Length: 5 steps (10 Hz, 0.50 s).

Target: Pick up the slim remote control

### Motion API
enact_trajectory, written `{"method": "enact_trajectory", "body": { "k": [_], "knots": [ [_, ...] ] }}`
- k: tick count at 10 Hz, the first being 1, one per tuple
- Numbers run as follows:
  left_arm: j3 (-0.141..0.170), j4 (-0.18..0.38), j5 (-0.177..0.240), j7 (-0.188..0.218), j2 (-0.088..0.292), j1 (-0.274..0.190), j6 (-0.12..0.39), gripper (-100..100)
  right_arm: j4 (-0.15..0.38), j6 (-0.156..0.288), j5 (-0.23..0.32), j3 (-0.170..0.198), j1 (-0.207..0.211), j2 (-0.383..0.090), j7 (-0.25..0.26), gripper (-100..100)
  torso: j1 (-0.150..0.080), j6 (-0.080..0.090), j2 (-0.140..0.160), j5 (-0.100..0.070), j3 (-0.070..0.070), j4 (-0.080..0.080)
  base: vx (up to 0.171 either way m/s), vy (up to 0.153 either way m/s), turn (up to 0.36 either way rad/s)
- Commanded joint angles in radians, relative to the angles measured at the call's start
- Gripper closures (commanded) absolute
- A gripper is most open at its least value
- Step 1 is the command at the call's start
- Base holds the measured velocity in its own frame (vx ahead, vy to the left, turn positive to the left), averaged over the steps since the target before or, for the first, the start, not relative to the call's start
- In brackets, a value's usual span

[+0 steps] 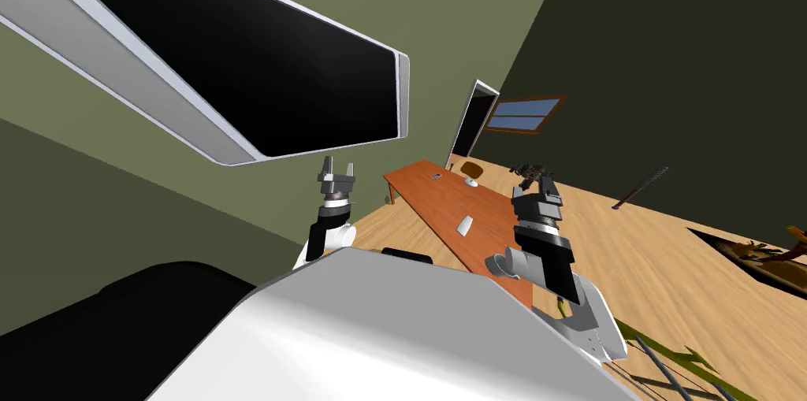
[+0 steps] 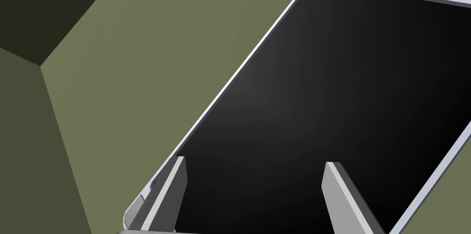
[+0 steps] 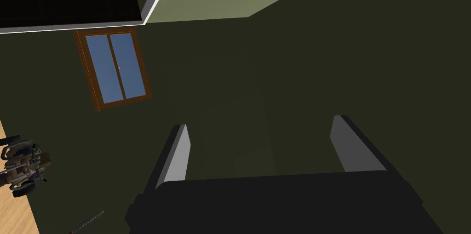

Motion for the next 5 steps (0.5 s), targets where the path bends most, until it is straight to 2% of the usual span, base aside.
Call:
{"method": "enact_trajectory", "body": {
  "k": [1,2,3,4,5],
  "knots": [
    [0.0,0.0,0.0,0.0,0.0,0.0,0.0,0,0.019,0.036,0.004,-0.029,-0.011,-0.003,-0.013,-100,0.0,0.0,0.0,0.0,0.0,0.0,0.015,0.01,0.1],
    [0.0,0.0,0.0,0.0,0.0,0.0,0.0,0,0.061,0.074,0.006,-0.07,-0.033,-0.018,-0.045,-100,0.0,0.001,0.0,0.0,0.0,0.0,0.018,0.011,0.201],
    [0.0,0.0,0.0,0.0,0.0,0.0,0.0,0,0.061,0.081,0.006,-0.08,-0.033,-0.018,-0.045,-100,0.0,0.0,0.0,0.0,0.0,0.0,0.019,0.006,0.136],
    [0.0,0.0,0.0,0.0,0.0,0.0,0.0,0,0.105,0.126,0.009,-0.114,-0.056,-0.034,-0.078,-100,0.0,0.001,0.0,0.0,0.0,0.0,0.025,0.011,0.227],
    [0.0,0.0,0.0,0.0,0.0,0.0,0.0,0,0.106,0.129,0.009,-0.134,-0.056,-0.034,-0.078,-100,0.0,0.0,0.0,0.0,0.0,0.0,0.021,0.008,0.106]
  ]
}}
